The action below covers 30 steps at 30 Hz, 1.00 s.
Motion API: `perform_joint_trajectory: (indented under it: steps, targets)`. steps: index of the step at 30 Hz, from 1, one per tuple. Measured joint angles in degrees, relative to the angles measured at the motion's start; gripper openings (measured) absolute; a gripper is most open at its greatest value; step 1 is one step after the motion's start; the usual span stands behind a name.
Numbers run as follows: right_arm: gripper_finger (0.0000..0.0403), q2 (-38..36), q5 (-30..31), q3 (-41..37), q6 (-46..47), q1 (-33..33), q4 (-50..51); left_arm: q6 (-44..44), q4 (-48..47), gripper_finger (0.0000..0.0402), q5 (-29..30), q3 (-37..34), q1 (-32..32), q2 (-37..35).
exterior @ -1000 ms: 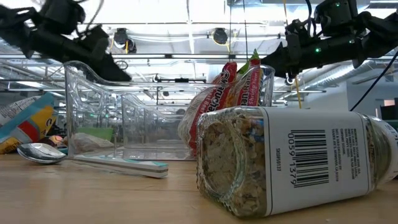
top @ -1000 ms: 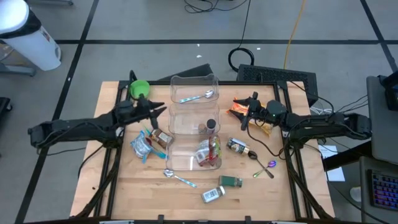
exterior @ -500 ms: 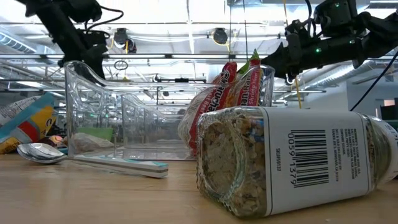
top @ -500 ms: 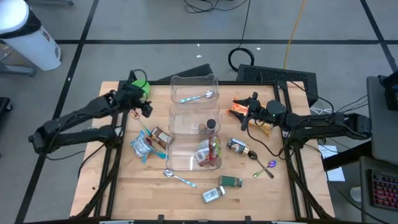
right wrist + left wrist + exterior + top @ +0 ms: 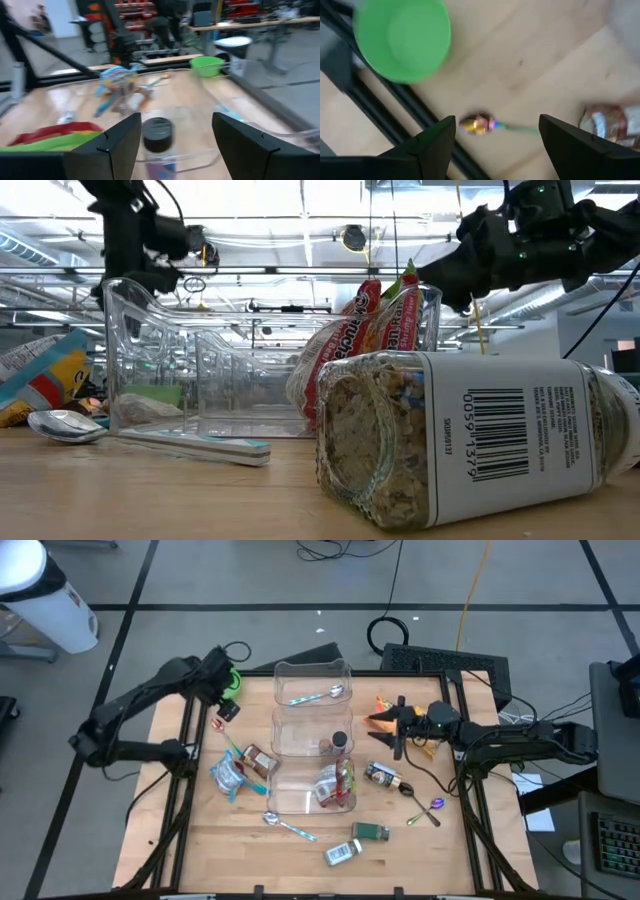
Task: Pick & Place Food Item
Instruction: Put the top blue spoon into the top transparent bin
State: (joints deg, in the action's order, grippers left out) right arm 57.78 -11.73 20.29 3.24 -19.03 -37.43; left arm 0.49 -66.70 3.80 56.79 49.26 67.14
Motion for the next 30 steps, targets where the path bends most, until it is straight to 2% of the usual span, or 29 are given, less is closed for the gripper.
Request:
perform_joint_trajectory:
  steps: [2,5,8,23,30]
  targets:
    - [0.024,0.0,-2.1,0.0,1.2,0.0,0.0,1.1,-2.1,0.0284,-0.8,0.0,1.7,2.5]
    - [0.024,0.0,-3.9,0.0,2.1,0.4,0.0,2.1,-4.1,0.0281,1.1,0.1,3.5,6.3]
    - [0.024,0.0,-3.5,-0.4,1.8,1.4,0.0,2.2,-4.3,0.0281,2.4,0.1,4.9,9.5]
    - [0.024,0.0,-3.4,-1.2,0.6,2.3,0.0,6.8,-4.1,0.0282,0.7,0.1,6.3,25.3]
    - [0.024,0.0,-3.4,-1.2,0.4,2.3,0.0,7.0,-4.0,0.0282,1.3,0.1,6.3,30.3]
